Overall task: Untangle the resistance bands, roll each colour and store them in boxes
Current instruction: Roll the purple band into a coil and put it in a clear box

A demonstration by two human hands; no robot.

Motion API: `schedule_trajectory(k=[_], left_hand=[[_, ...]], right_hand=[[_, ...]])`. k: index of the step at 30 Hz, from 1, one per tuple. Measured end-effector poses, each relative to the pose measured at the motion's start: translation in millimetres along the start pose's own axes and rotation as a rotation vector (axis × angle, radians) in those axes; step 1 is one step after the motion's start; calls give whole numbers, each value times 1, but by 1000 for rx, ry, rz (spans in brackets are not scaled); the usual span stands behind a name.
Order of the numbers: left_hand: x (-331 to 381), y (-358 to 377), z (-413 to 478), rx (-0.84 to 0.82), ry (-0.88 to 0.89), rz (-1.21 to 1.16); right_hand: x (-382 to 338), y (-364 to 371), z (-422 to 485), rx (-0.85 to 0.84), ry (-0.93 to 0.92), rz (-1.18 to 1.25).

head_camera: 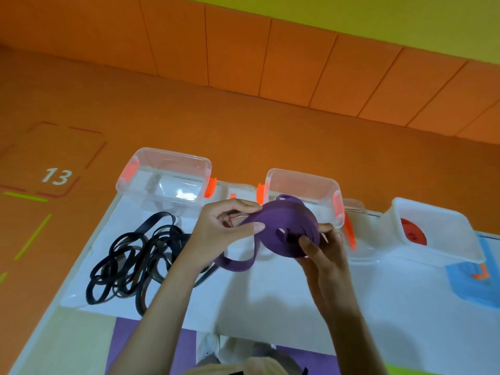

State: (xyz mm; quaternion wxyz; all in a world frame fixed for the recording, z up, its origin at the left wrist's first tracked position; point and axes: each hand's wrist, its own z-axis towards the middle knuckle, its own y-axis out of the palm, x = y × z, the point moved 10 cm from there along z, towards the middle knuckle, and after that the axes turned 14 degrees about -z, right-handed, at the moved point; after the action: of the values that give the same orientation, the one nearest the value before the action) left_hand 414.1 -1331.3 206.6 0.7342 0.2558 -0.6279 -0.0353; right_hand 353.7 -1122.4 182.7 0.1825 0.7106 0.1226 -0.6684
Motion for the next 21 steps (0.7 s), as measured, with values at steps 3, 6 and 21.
schedule_trajectory(k=[3,6,21], left_hand=[[1,14,16,-24,5,62],[-6,35,30,-99,-7,139],[-49,75,77,-89,25,184]], right_hand=[[2,-25,15,-51,29,-197],[-2,-41,32,-107,47,-304],[28,-88,61,-137,165,-44]])
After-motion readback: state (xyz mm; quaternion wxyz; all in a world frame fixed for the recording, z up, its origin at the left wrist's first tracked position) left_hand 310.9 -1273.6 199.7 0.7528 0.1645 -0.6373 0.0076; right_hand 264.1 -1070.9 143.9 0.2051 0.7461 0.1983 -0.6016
